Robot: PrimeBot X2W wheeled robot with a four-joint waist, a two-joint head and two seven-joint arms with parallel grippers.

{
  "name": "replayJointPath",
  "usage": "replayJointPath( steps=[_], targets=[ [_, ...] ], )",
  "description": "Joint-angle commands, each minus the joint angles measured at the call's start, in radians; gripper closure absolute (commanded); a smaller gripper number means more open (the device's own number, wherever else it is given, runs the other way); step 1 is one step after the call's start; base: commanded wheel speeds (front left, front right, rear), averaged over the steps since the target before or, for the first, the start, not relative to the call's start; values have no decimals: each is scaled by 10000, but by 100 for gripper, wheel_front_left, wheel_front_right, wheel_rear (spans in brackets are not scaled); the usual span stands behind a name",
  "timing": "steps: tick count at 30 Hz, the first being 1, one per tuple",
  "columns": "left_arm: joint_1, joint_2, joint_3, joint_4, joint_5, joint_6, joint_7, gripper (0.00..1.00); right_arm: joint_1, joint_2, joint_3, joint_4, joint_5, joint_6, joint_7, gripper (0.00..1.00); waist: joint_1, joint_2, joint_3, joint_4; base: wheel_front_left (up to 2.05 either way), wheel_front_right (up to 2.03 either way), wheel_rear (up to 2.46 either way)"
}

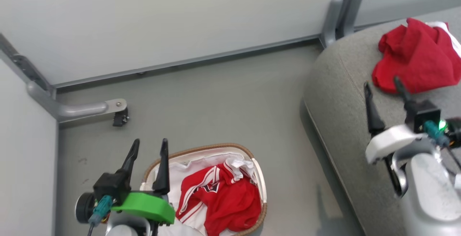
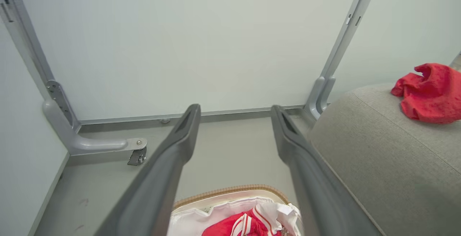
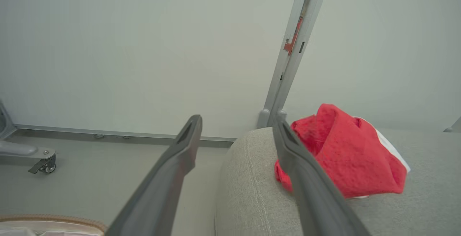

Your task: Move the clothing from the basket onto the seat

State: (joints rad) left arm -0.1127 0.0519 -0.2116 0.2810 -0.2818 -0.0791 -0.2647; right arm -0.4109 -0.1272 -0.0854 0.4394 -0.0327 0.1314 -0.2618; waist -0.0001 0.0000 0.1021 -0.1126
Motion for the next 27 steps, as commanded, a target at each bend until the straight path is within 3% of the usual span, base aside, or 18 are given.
replayJointPath(
  steps=[1, 6, 12, 27],
  targets=[
    [281, -2, 215, -28, 48, 9, 5, 0, 433, 156, -18, -161, 152, -14, -51, 0, 1, 0, -638, 630, 0, 0, 0],
    [848, -7, 839, -44, 56, -27, 5, 0, 1647, 624, -7, -676, 321, -12, -51, 0, 1, 0, -862, 966, 0, 0, 0],
    [1372, -8, 1152, -19, -107, -65, 5, 0, 2772, 753, 174, -1175, 816, -12, -49, 0, 1, 0, -1009, 1283, 0, 0, 0],
    [1801, -9, 1203, 98, -230, -37, 5, 0, 3531, 751, 789, -1343, 1569, -12, -49, 0, 1, 0, -1187, 1302, 0, 0, 0]
  ],
)
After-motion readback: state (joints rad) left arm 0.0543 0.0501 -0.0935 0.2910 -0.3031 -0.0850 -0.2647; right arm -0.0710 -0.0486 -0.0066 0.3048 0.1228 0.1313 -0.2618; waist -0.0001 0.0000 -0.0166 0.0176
